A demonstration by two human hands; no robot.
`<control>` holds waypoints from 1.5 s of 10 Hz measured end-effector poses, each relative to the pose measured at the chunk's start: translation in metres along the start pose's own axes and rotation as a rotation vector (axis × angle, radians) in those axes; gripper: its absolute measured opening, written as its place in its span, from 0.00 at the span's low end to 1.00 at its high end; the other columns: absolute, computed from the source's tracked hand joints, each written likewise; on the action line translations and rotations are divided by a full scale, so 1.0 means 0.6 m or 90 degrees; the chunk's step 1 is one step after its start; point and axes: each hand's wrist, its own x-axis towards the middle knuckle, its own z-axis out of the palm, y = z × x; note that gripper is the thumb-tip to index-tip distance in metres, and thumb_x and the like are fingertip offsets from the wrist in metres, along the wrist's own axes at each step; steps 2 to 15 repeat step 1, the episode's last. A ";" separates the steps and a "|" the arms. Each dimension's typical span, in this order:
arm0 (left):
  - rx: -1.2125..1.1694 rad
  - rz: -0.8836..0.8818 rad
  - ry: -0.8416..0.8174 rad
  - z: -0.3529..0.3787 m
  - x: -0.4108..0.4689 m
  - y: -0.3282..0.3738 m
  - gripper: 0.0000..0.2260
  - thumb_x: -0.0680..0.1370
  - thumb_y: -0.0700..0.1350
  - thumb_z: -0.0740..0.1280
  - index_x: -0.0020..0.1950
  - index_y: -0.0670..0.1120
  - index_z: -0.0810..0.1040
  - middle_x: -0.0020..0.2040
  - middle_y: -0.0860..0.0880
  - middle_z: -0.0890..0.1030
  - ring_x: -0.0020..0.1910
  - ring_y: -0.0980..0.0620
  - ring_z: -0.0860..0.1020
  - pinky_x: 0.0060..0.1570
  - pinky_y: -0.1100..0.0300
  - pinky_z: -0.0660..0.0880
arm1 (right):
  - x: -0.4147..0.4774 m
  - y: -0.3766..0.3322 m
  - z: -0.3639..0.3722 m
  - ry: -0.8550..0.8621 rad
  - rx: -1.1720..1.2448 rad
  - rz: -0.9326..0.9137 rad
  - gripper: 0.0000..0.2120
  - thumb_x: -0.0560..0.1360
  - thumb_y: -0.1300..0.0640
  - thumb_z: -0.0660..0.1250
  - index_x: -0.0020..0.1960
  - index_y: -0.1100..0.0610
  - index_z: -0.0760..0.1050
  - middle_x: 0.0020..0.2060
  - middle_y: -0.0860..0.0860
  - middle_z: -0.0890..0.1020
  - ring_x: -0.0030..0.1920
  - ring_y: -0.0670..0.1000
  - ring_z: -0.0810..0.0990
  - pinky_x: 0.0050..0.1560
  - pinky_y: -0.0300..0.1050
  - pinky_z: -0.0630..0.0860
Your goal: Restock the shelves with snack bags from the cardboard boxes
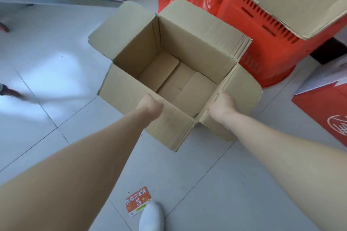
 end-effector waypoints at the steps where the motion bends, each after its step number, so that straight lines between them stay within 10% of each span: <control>1: 0.057 0.049 0.032 -0.027 -0.053 0.022 0.20 0.80 0.40 0.57 0.73 0.41 0.64 0.67 0.41 0.72 0.64 0.42 0.73 0.59 0.53 0.71 | -0.042 -0.022 -0.033 -0.024 -0.015 -0.070 0.22 0.77 0.59 0.62 0.70 0.59 0.65 0.63 0.58 0.76 0.64 0.60 0.74 0.62 0.49 0.71; 15: 0.057 0.049 0.032 -0.027 -0.053 0.022 0.20 0.80 0.40 0.57 0.73 0.41 0.64 0.67 0.41 0.72 0.64 0.42 0.73 0.59 0.53 0.71 | -0.042 -0.022 -0.033 -0.024 -0.015 -0.070 0.22 0.77 0.59 0.62 0.70 0.59 0.65 0.63 0.58 0.76 0.64 0.60 0.74 0.62 0.49 0.71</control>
